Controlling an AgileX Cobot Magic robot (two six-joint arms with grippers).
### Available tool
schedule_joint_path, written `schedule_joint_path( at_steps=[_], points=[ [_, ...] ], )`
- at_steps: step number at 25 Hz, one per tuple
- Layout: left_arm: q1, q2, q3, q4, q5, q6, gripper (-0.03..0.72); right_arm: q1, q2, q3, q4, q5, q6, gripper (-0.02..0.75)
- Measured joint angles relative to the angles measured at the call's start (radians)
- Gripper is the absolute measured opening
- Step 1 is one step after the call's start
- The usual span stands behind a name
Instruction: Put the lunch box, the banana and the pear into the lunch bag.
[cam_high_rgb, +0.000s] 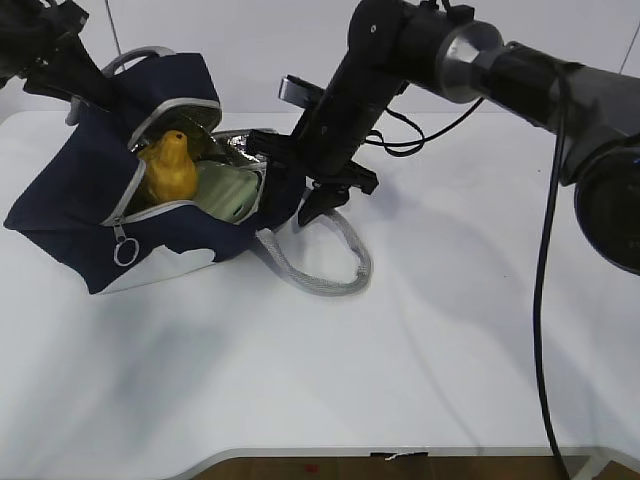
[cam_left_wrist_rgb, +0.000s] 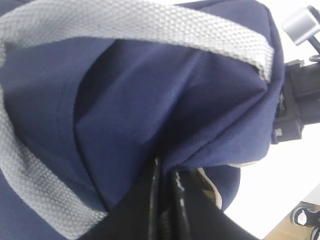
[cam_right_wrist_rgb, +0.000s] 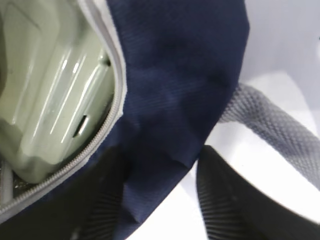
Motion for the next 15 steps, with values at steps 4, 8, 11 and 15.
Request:
schedule_joint_path(
  at_steps=[4,8,11,15],
  points=[
    [0.000,0.000,0.000,0.000,0.000,0.000,0.003,0.000,0.000,0.000,0.000,0.000,0.000,0.356],
    [0.000,0.000,0.000,0.000,0.000,0.000,0.003,0.000,0.004,0.000,-0.020,0.000,0.000,0.211],
    [0.000,0.000,0.000,0.000,0.000,0.000,0.003,0.000,0.017,0.000,-0.028,0.000,0.002,0.133],
    [0.000,0.000,0.000,0.000,0.000,0.000,0.003,0.000,0.025,-0.001,-0.029,0.000,-0.006,0.072]
  ],
)
